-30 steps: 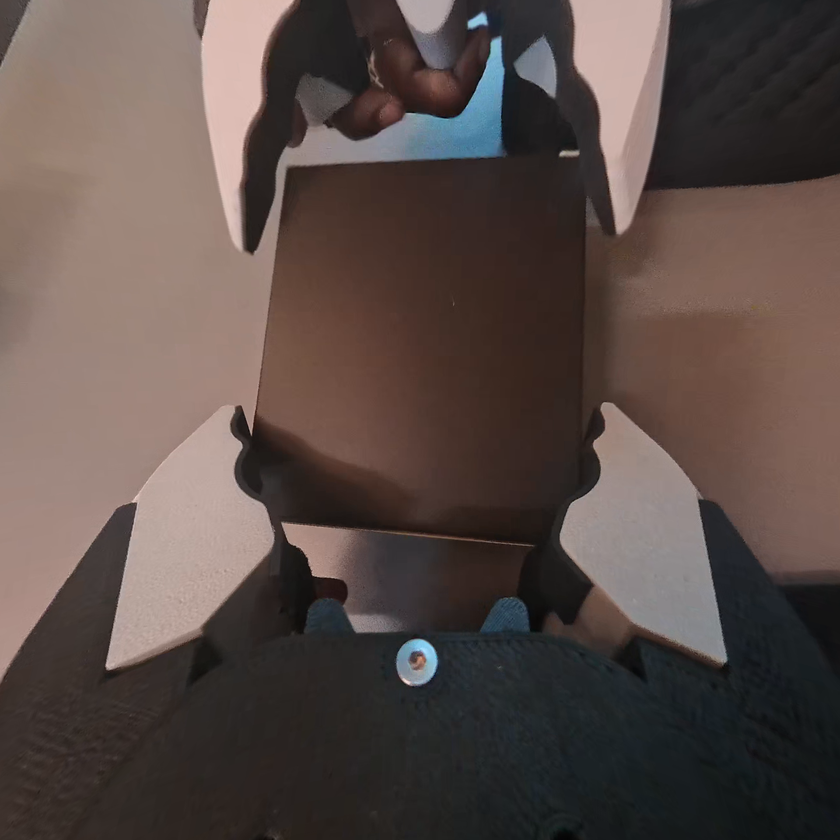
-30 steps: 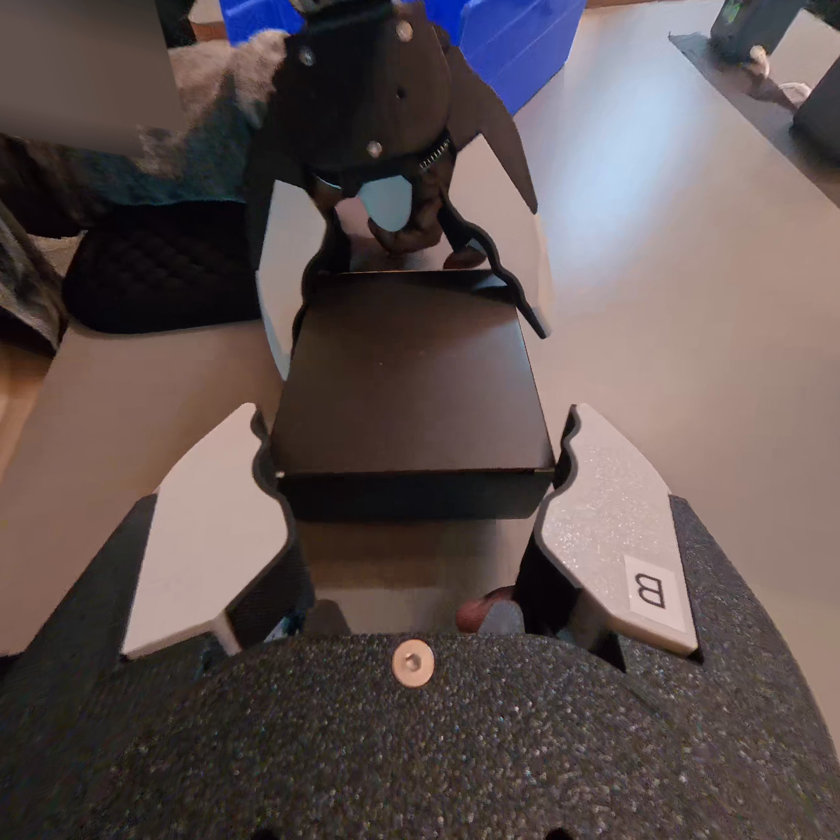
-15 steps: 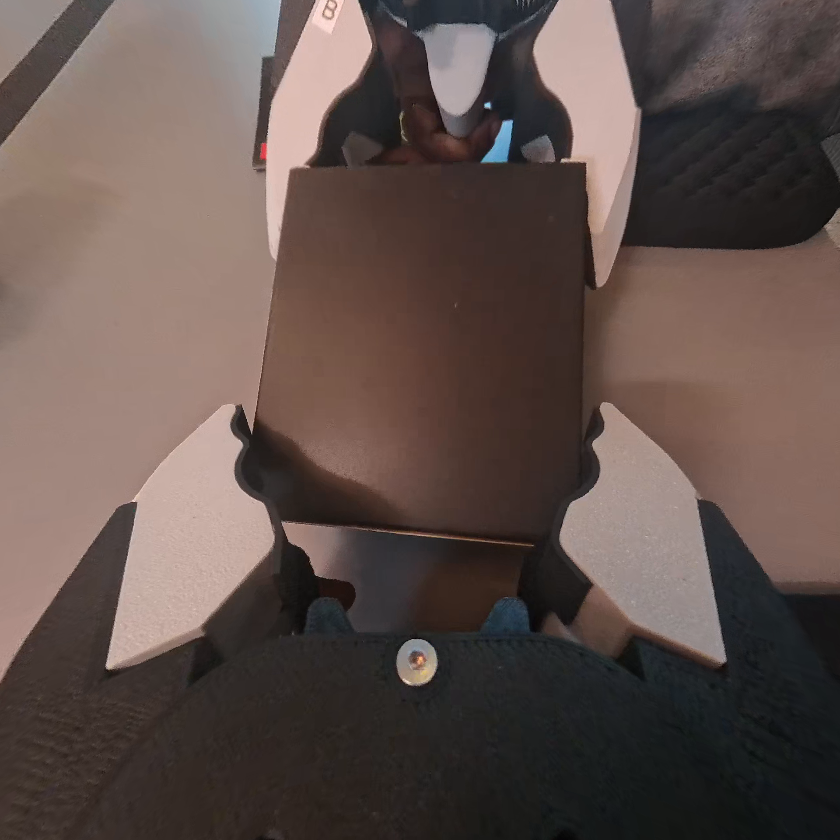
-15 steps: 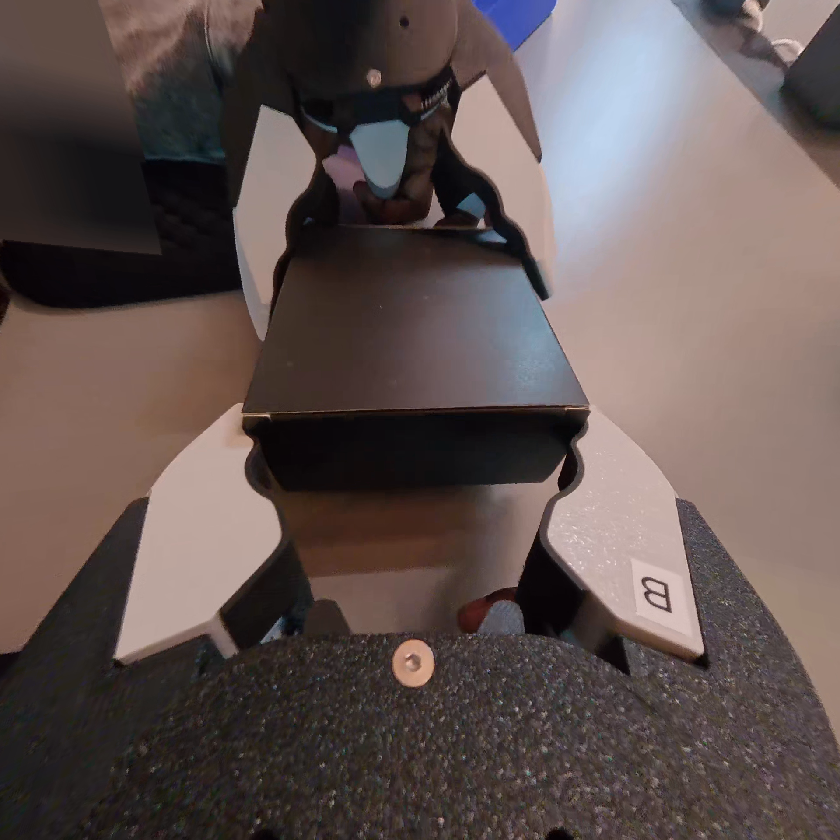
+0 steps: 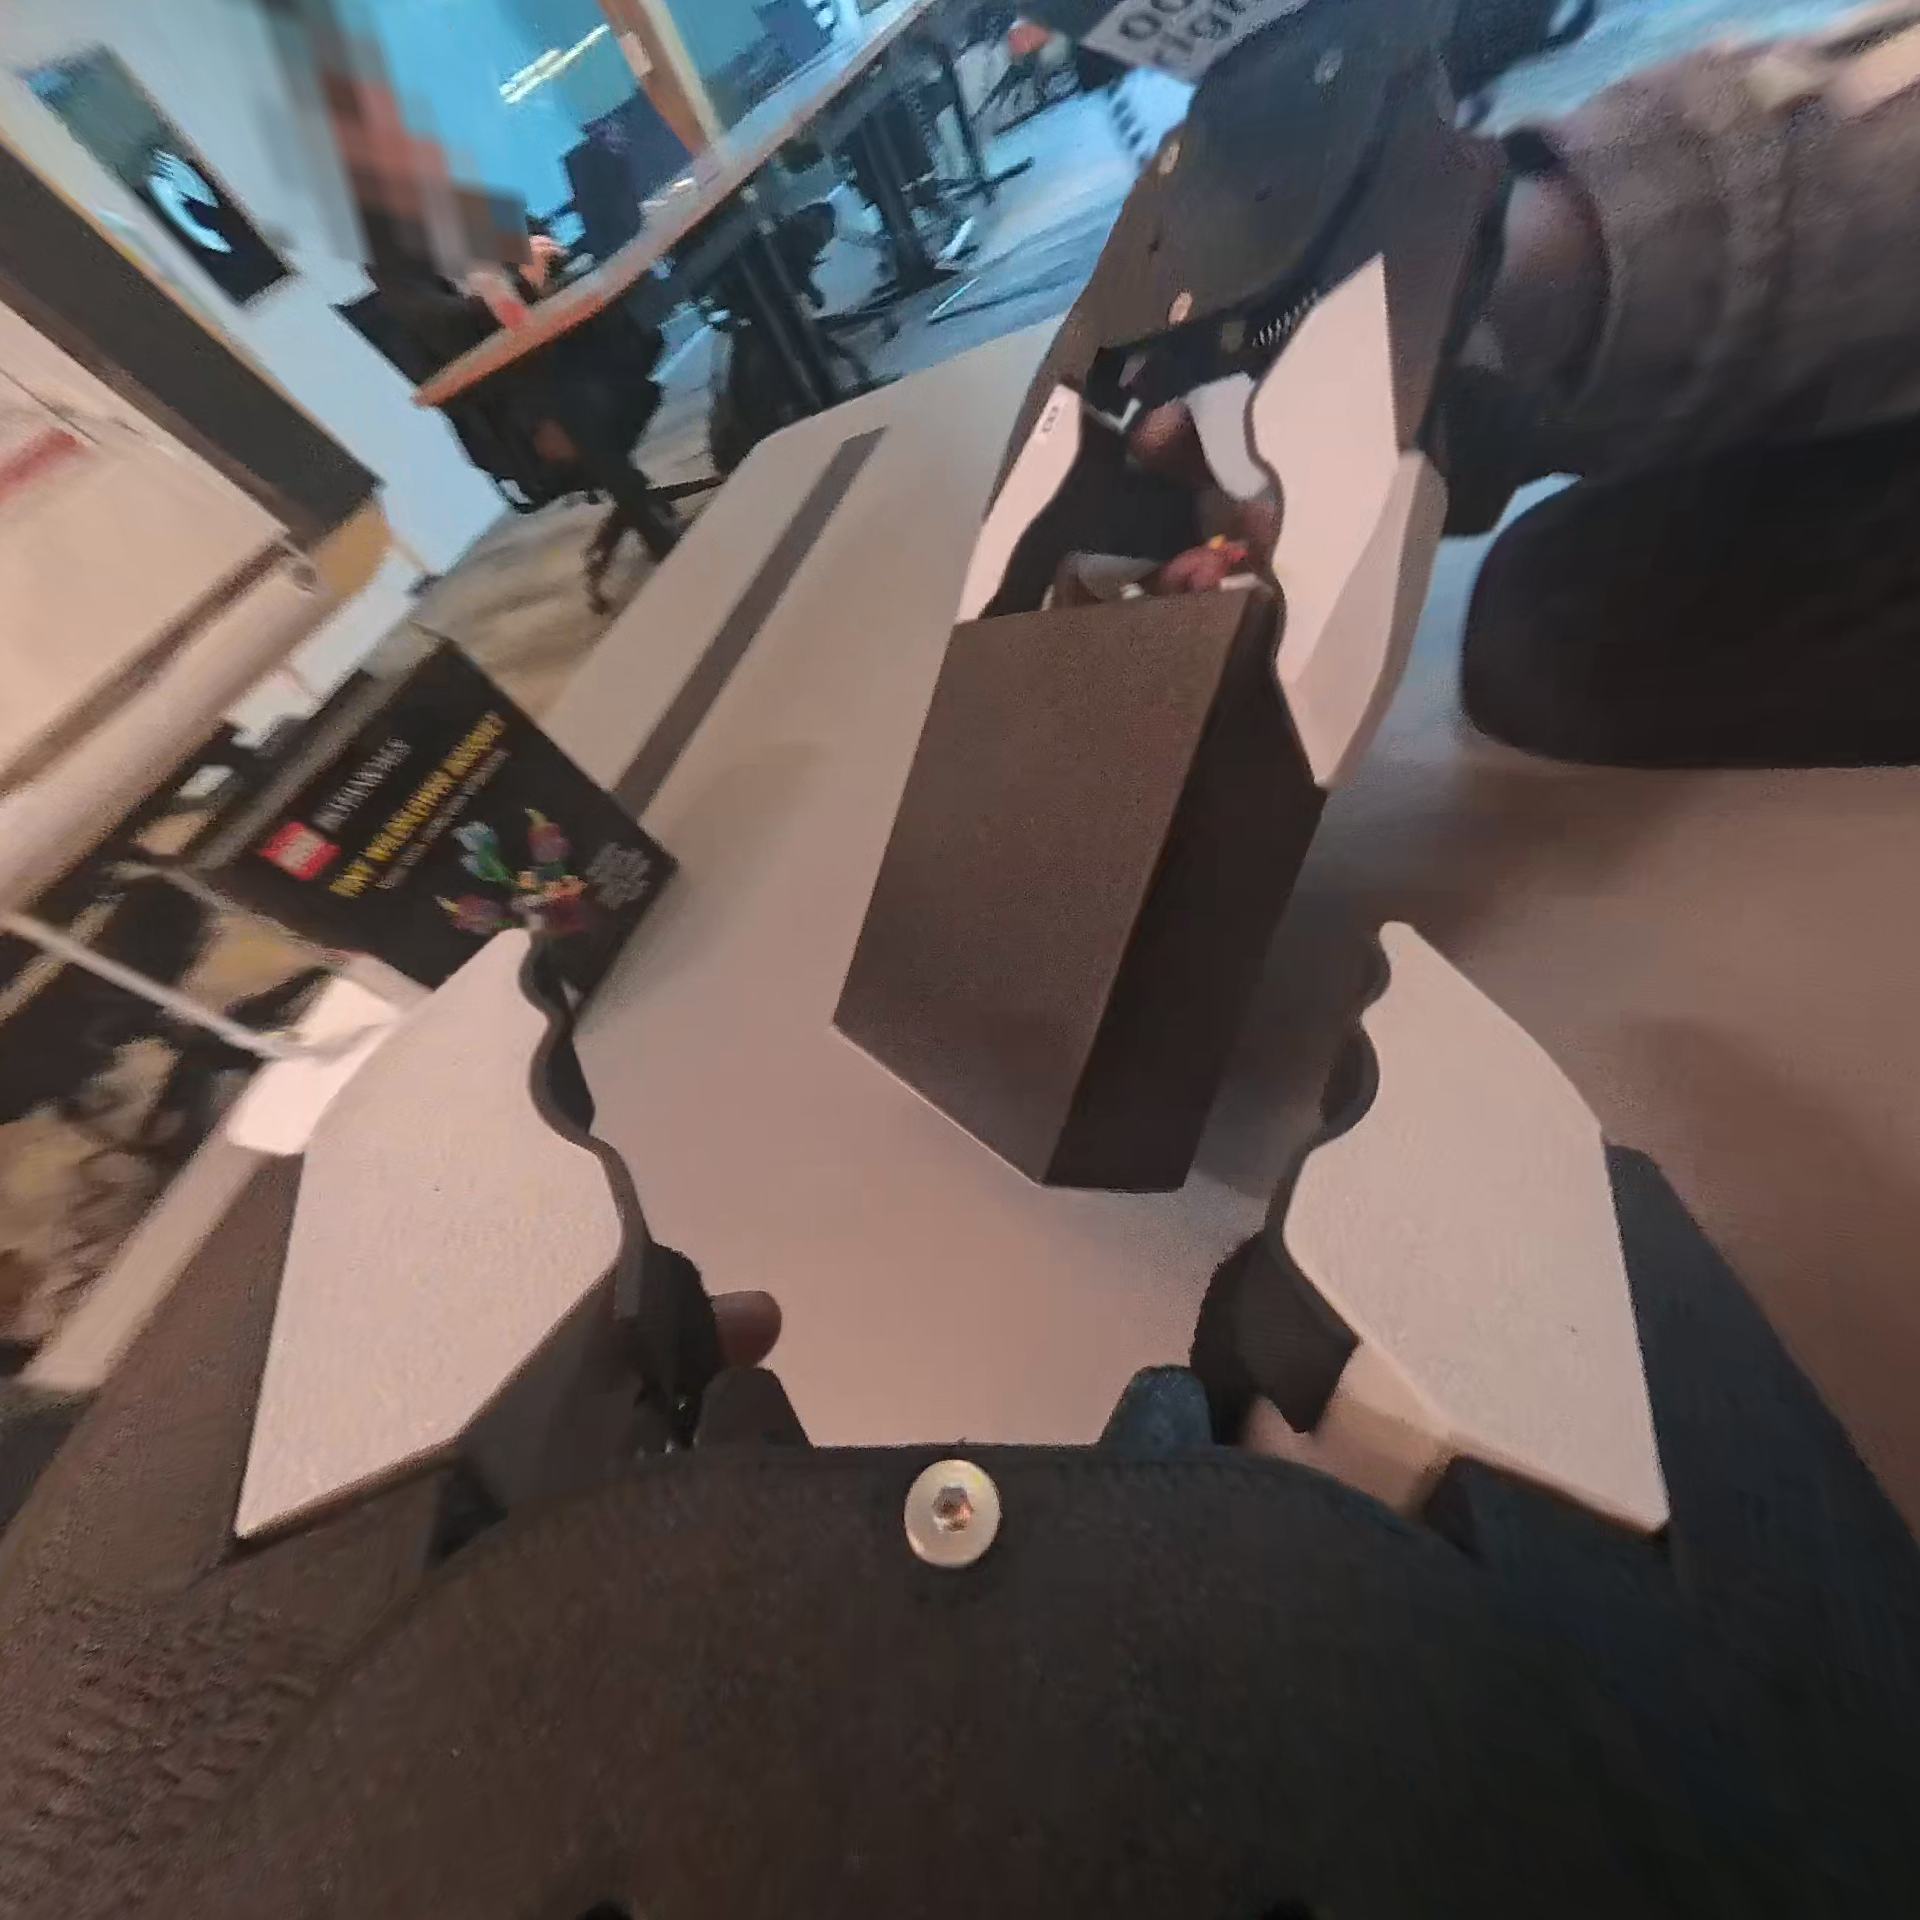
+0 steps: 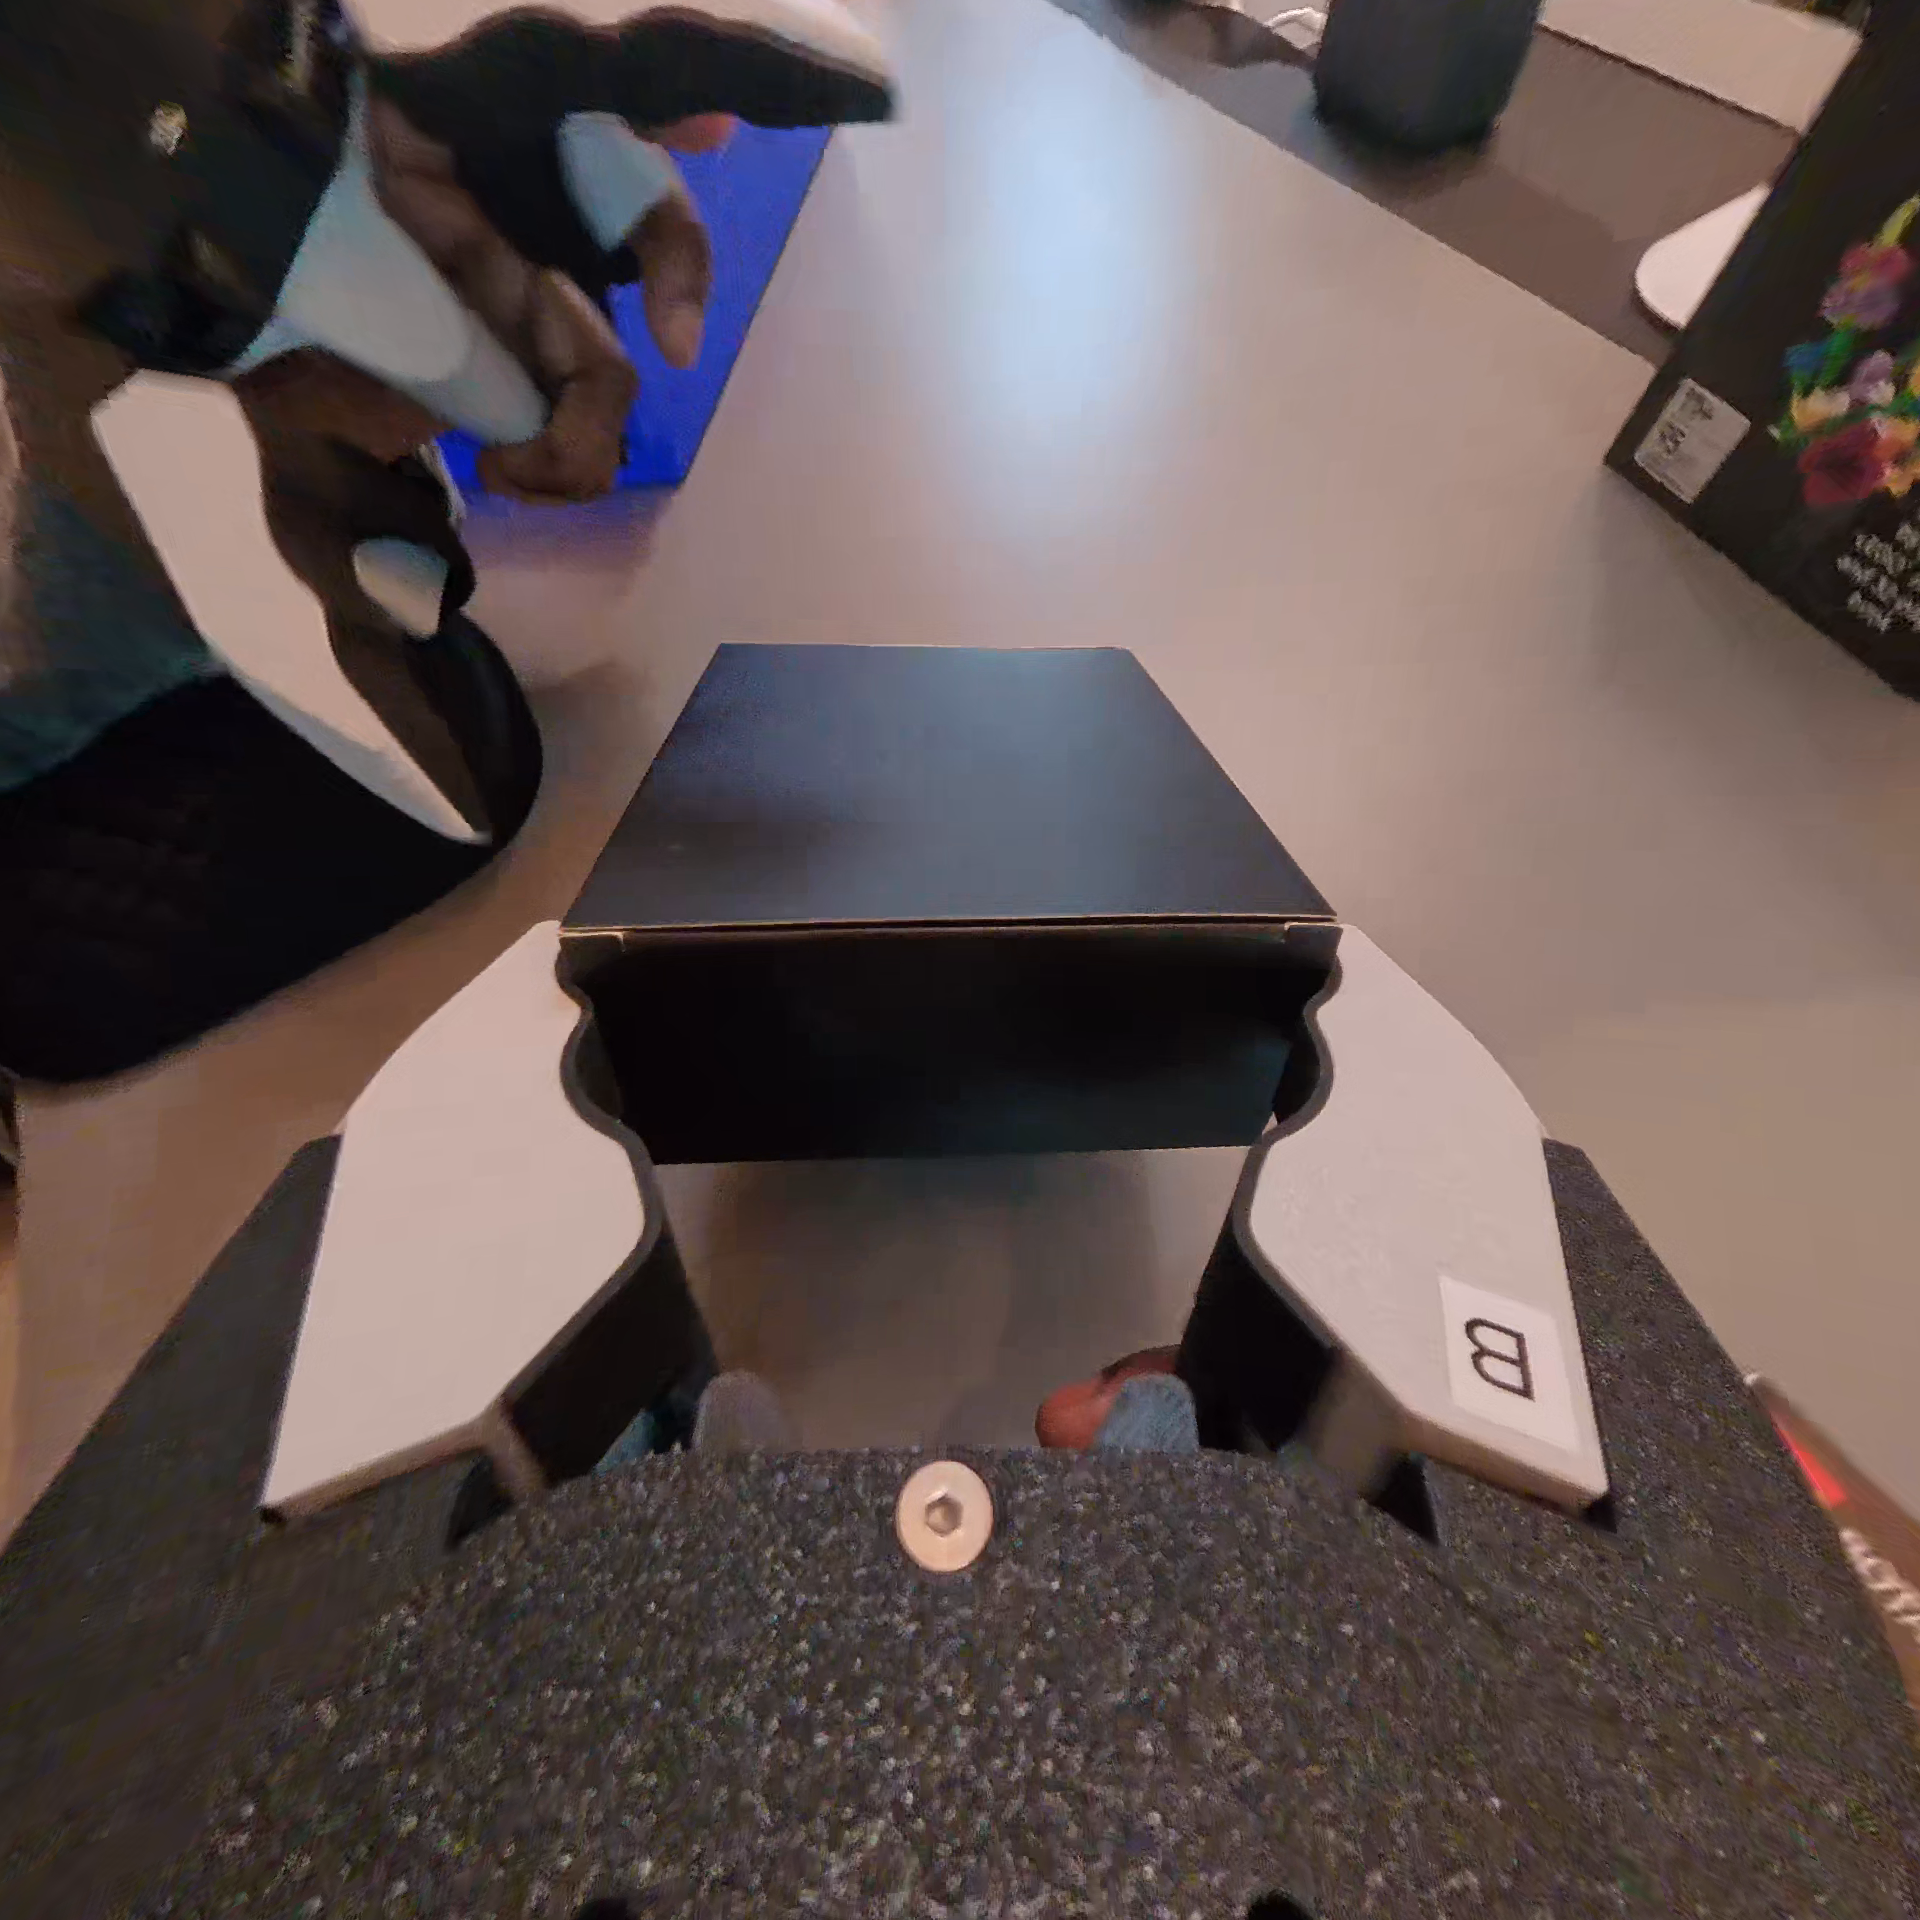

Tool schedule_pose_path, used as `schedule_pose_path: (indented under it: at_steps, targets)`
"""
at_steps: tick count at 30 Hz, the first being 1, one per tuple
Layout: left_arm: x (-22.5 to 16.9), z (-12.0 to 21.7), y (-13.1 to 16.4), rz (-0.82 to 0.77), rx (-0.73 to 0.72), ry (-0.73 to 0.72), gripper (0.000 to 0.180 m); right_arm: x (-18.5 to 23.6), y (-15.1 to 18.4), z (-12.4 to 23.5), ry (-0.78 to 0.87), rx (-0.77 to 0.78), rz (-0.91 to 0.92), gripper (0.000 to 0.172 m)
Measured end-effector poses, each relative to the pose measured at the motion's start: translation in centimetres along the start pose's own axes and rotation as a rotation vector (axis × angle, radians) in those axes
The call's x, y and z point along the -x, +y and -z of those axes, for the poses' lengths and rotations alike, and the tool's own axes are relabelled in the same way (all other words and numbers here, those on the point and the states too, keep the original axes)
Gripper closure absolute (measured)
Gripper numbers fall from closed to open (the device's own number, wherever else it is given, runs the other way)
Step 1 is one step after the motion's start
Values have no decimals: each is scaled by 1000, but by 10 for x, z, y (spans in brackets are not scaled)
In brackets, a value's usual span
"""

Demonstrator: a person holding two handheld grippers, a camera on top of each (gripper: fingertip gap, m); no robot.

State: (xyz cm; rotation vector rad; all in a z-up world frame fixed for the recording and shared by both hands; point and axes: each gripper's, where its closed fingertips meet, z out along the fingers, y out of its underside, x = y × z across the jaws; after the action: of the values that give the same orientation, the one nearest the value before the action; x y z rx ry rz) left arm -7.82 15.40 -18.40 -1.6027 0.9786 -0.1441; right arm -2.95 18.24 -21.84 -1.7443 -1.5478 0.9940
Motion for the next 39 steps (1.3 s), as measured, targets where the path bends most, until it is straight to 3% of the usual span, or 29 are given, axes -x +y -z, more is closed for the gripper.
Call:
schedule_pose_path:
  at_steps: [4,7,9,13,16,18,22,25,28,31,33,36,39]
  targets:
    - [-15,-15,2,-202,141,-78,47,-11,-4,2,-35,-50,-239,47]
    - [-14,-19,1,-454,227,-216,82,-16,-5,3,-41,-62,-335,47]
    - [-7,-20,-1,-647,293,-309,92,-17,-6,2,-38,-66,-370,47]
    - [-10,-36,8,-704,380,-287,99,-13,-10,-2,-39,-61,-409,46]
    - [5,-38,21,-752,481,-345,123,-7,-8,-5,-21,-33,-390,46]
    - [1,-37,20,-660,419,-320,128,-8,-8,-5,24,-22,-329,48]
    - [0,-17,15,-206,177,-183,129,16,-37,24,-140,-208,-173,59]
    - [-10,-1,15,-59,22,-53,128,31,-47,45,-145,-288,85,72]
    - [-28,9,20,-24,-49,26,128,43,-52,53,-52,-260,364,92]
    - [-38,17,21,-78,-98,32,128,63,-52,52,-72,-191,515,109]
    - [-39,21,24,-83,-122,30,128,72,-43,51,-144,-129,541,101]
    - [-43,25,27,-49,-173,90,128,68,-30,45,-189,-135,502,70]
    - [-49,23,27,-30,-180,135,127,63,-18,22,-183,-248,536,76]
